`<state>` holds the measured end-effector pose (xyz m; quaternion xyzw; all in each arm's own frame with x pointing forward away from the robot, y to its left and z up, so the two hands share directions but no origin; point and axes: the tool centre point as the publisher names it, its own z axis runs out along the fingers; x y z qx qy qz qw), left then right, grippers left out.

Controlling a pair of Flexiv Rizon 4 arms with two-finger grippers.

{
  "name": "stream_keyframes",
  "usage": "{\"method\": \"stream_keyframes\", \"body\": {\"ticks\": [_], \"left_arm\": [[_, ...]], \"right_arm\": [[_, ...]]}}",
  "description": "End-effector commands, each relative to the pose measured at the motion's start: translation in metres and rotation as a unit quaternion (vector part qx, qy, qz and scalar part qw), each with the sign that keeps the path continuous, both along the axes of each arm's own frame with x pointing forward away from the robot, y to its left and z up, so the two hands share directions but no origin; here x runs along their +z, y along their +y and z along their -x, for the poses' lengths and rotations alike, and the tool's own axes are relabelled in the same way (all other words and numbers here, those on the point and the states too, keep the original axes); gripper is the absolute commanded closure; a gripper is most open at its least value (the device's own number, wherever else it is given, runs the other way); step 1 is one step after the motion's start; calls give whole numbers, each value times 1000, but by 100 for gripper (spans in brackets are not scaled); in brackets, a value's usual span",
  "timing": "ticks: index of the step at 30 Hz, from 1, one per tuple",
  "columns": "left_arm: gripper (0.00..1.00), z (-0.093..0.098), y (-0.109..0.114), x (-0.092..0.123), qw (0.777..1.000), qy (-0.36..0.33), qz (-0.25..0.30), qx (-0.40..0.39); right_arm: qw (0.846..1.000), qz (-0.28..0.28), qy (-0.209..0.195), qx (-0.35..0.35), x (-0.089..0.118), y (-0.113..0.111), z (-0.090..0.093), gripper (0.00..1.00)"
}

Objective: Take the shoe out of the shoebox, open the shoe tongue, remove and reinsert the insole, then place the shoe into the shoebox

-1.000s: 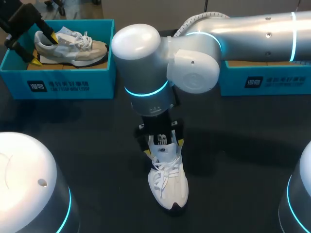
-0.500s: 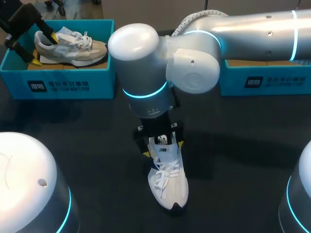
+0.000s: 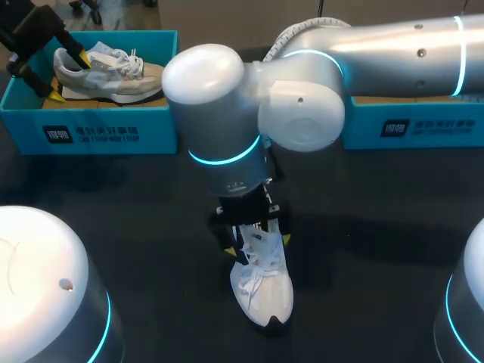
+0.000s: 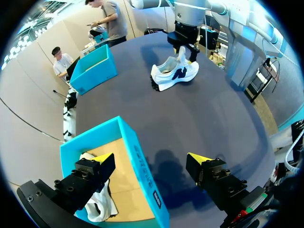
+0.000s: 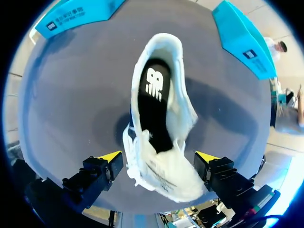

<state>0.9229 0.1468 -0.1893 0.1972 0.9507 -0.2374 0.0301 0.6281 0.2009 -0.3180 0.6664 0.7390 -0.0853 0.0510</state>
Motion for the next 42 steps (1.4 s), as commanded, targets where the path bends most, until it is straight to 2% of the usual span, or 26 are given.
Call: {"method": "stream_keyframes", "body": {"ticks": [1, 7, 12, 18, 22, 23, 24, 27, 30, 37, 42], "left_arm": [[0, 0, 1, 0, 1000, 1, -1, -1], [0, 0, 1, 0, 1000, 1, -1, -1], [0, 0, 1, 0, 1000, 1, -1, -1], [0, 0, 1, 0, 1000, 1, -1, -1], [0, 0, 1, 0, 1000, 1, -1, -1], [0, 0, 1, 0, 1000, 1, -1, -1], [0, 0, 1, 0, 1000, 1, -1, -1], [0, 0, 1, 0, 1000, 1, -1, -1], [0, 0, 1, 0, 1000, 1, -1, -1], [0, 0, 1, 0, 1000, 1, -1, -1], [0, 0, 1, 0, 1000, 1, -1, -1]], "right_arm": [[1000, 0, -8, -6, 6, -3, 11, 0], [1000, -4, -13, -28, 15, -4, 35, 0], [999, -11, -9, -44, 14, -2, 53, 0], [998, -23, -22, -54, 17, 2, 63, 0], [998, -17, -24, -46, 19, 10, 57, 0], [998, -17, -25, -46, 18, 10, 55, 21], [999, -18, -26, -44, 18, 10, 54, 32], [998, -20, -33, -41, 19, 11, 49, 48], [998, -18, -39, -39, 21, 12, 44, 58], [999, -22, -33, -25, 12, 6, 23, 60], [999, -28, -38, -1, 5, 0, 0, 59]]}}
